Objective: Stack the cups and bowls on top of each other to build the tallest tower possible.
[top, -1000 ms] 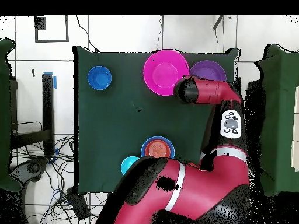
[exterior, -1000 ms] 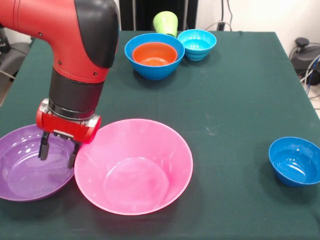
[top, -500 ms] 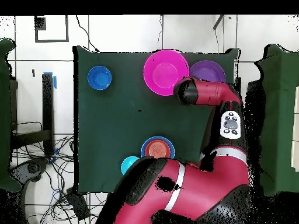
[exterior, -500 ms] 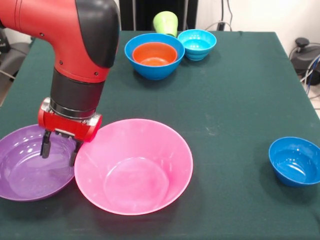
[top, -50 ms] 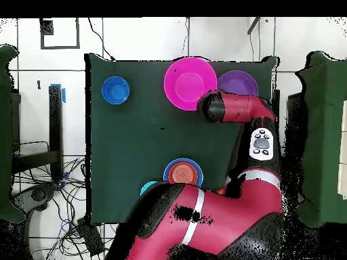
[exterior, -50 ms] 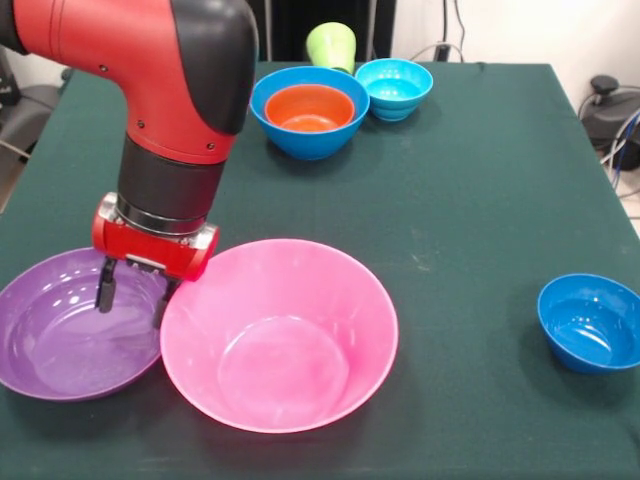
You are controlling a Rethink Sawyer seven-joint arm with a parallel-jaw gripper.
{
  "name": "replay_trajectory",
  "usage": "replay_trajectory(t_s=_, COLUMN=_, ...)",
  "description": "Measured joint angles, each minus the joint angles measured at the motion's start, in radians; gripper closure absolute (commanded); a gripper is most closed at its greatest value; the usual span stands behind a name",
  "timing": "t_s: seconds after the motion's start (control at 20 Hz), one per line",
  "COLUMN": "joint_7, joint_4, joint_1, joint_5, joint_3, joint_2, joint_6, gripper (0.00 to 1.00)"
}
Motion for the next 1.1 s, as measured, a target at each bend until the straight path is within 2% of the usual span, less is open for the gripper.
replay_trajectory(t_s=0.5, joint_7=0.0, joint_4=0.01, joint_1=0.041, joint_5=0.053, joint_3=-0.027, joint_2=0.001, joint_6=0.0, gripper=0.0)
replay_trajectory(t_s=1.1, joint_7=0.0, joint_4=0.011, joint_1=0.044, joint_5=0.077, joint_3=-0.036, joint_2=0.004, joint_6=0.0, gripper=0.0)
